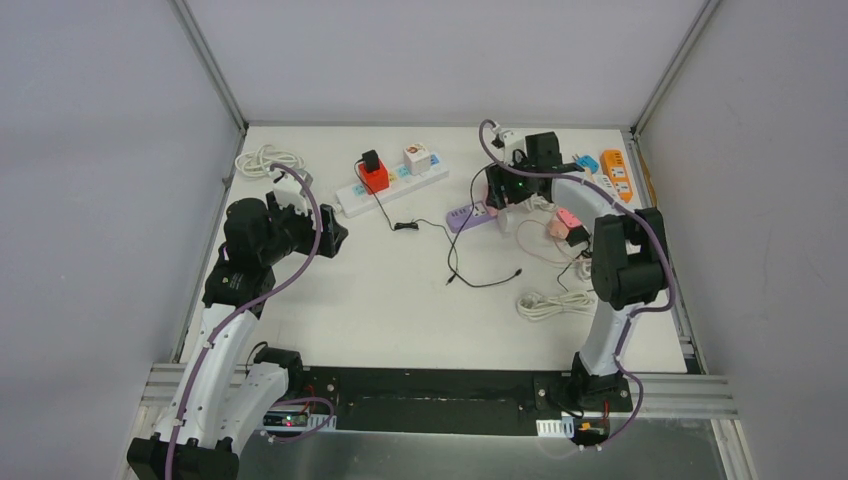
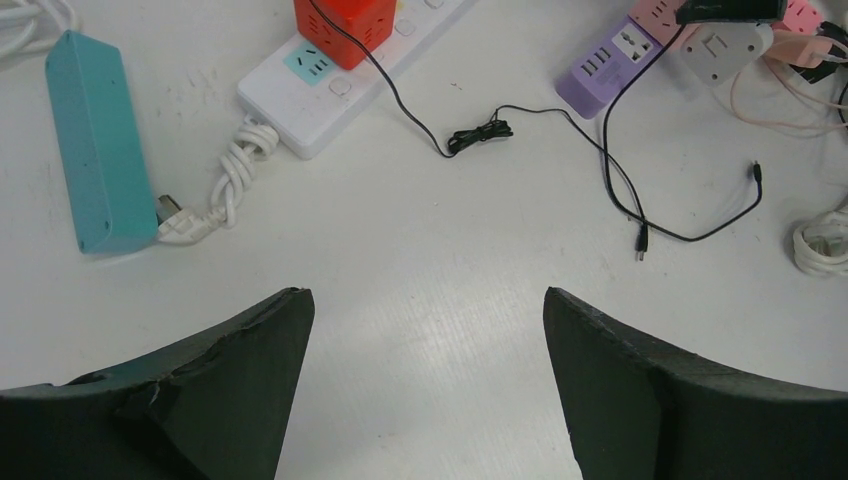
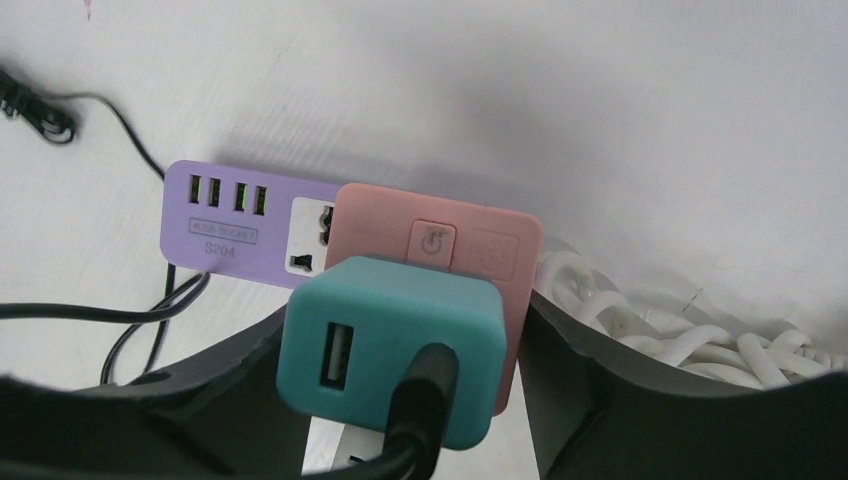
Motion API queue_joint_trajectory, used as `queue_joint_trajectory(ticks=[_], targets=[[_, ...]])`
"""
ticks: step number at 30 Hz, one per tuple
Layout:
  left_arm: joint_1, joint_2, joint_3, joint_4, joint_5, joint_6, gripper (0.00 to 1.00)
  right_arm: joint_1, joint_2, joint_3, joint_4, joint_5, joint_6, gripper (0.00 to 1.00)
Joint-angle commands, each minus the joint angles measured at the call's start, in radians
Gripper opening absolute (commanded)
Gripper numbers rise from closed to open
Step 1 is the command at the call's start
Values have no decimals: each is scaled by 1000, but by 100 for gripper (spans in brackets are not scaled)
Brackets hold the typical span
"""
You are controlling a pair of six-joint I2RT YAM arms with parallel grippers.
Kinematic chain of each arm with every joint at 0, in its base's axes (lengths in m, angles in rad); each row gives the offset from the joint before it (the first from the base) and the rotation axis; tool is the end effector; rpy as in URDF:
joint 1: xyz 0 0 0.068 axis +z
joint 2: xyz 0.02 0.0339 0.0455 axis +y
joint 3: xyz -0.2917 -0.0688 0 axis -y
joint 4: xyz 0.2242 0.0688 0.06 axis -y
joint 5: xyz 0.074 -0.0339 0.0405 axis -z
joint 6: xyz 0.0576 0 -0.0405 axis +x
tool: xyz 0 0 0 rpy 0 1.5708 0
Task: Pull the plug off the socket
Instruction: Move the socket to the center of the board.
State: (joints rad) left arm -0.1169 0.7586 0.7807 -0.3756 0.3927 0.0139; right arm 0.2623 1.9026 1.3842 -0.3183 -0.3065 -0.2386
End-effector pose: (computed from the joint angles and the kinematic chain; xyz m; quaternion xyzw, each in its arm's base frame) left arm 0.1469 -0.0394 0.3351 0.1639 0.7956 -0.1887 0.5518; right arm 0.4068 0.1272 0.2346 -0.2817 0.8801 0.1467 0.3529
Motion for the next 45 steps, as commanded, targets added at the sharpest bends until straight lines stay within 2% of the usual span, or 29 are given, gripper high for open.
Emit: queue_joint_trajectory(ticks=[1,6,10,19,21,24,31,39,45], targets=[[4,-4,9,21,33,10,87,-11,-95,-14,-127,-154,-165,17],[3,-5,11,20,43,10,87,27,-140,-68,-181,-250,-228,16],[4,-14,7,22,61,12,87,122,-209,-150,-175,-267,-291,17],[4,-46,-3,34,90,12,87,305,-313,-295,-155,-298,-376,25],[3,-47,-4,36,101,12,87,337,-328,-305,-155,-286,-377,34],[3,-47,-5,43,119,9,87,366,-339,-306,-167,-259,-375,65],[3,-53,-17,93,200,-12,87,360,-390,-330,-140,-204,-342,98],[3,-62,-36,161,282,-54,87,315,-469,-339,-174,-253,-398,100],[2,-57,-77,312,426,-124,87,247,-505,-345,-331,-304,-612,100]])
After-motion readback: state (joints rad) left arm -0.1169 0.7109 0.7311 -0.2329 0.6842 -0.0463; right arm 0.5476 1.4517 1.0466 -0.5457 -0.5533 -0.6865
